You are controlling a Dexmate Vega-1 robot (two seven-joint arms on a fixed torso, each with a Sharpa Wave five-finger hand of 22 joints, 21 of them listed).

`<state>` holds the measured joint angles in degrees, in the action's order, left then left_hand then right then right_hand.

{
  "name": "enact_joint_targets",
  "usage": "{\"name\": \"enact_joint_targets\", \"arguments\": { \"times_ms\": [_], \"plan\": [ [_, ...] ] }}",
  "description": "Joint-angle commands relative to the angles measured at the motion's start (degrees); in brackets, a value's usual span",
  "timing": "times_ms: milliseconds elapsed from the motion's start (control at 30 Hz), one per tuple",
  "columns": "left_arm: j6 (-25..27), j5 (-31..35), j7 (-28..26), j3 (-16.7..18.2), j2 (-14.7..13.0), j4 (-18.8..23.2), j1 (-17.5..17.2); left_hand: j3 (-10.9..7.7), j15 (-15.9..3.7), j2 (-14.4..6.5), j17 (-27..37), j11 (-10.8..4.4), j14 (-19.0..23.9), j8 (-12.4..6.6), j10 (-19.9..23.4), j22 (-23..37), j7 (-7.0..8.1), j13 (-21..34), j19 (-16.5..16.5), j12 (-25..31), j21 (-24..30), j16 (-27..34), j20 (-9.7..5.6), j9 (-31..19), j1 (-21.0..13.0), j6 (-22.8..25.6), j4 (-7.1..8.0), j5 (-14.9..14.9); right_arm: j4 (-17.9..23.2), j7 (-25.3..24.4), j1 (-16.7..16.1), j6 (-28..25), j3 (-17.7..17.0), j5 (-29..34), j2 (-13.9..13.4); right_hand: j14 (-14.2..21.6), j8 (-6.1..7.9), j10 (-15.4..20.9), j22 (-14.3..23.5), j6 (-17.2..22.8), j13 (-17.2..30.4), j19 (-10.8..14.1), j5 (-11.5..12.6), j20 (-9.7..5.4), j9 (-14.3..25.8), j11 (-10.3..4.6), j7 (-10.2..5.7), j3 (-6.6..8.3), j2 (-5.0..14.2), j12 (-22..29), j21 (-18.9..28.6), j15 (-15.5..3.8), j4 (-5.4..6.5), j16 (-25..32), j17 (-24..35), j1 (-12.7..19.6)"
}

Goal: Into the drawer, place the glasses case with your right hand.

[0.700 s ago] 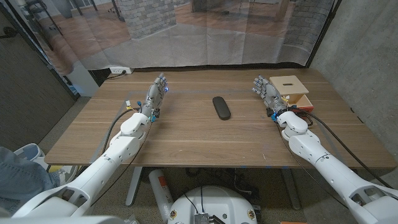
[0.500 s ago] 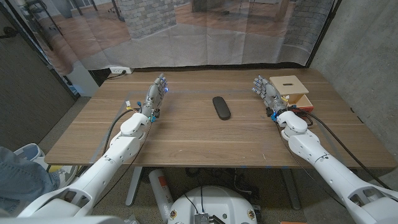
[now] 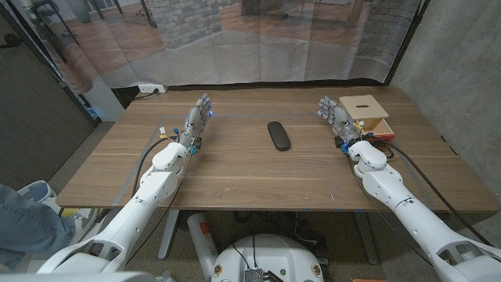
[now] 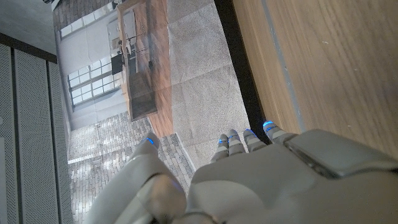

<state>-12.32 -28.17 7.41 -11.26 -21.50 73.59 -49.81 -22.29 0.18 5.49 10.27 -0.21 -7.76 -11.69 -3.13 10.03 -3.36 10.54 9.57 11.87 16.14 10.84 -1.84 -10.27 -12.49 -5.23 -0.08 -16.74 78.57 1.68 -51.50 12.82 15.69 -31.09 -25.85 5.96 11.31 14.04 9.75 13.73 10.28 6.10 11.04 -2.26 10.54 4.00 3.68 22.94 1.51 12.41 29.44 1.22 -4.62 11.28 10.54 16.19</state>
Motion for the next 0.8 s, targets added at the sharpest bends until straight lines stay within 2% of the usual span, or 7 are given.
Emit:
{"name": "enact_joint_targets", "arguments": {
  "times_ms": [33, 333, 800],
  "plan": [
    [1.03, 3.01, 1.99, 2.12, 2.08, -0.14, 0.13, -0.26, 0.38, -0.06, 0.13, 0.02, -0.29, -0.14, -0.21, 0.07, -0.01, 0.21, 1.53, 0.25, -0.29, 0.23, -4.33, -0.29, -0.48, 0.10, -0.24, -0.36, 1.97, 0.42, -1.80, 0.34, -1.56, 2.33, 0.60, 0.57, 0.40, 0.66, 0.22, 0.65, 0.27, 0.67, 0.06, -1.53, 0.23, 0.11, 0.16, 0.20, 0.03, 0.33, -0.20, -0.07, -0.36, 0.37, 0.14, 0.73],
    [1.42, 3.61, 2.57, 2.87, 2.60, 0.69, -0.25, -0.22, 0.47, -0.17, 0.14, 0.17, -0.31, -0.10, -0.20, 0.08, 0.01, 0.19, 1.57, 0.20, -0.53, 0.17, -4.10, -0.30, -0.58, 0.21, -0.27, -0.37, 3.74, 0.60, -2.56, 0.72, -2.00, 3.74, 0.34, 0.82, 0.46, 0.87, 0.23, 1.02, 0.28, 0.82, -0.03, -1.49, 0.24, 0.01, -0.03, 0.11, 0.04, 0.36, -0.45, -0.35, -0.67, 0.40, 0.15, 1.08],
    [3.19, 4.68, 2.01, 3.38, 2.21, 3.13, -0.99, -0.15, 0.45, -0.35, 0.16, 0.02, -0.27, -0.05, -0.02, 0.10, -0.09, 0.17, 1.57, 0.18, -0.88, 0.13, -3.89, -0.31, -0.71, 0.40, -0.32, -0.35, 4.25, 2.09, -1.91, 1.51, -1.24, 5.92, 0.02, 1.21, 0.44, 1.36, 0.25, 1.29, 0.30, 1.17, -0.14, -1.49, 0.26, -0.28, -0.20, -0.11, 0.10, 0.48, -0.77, -0.52, -0.96, 0.49, 0.21, 1.37]
  ]
}}
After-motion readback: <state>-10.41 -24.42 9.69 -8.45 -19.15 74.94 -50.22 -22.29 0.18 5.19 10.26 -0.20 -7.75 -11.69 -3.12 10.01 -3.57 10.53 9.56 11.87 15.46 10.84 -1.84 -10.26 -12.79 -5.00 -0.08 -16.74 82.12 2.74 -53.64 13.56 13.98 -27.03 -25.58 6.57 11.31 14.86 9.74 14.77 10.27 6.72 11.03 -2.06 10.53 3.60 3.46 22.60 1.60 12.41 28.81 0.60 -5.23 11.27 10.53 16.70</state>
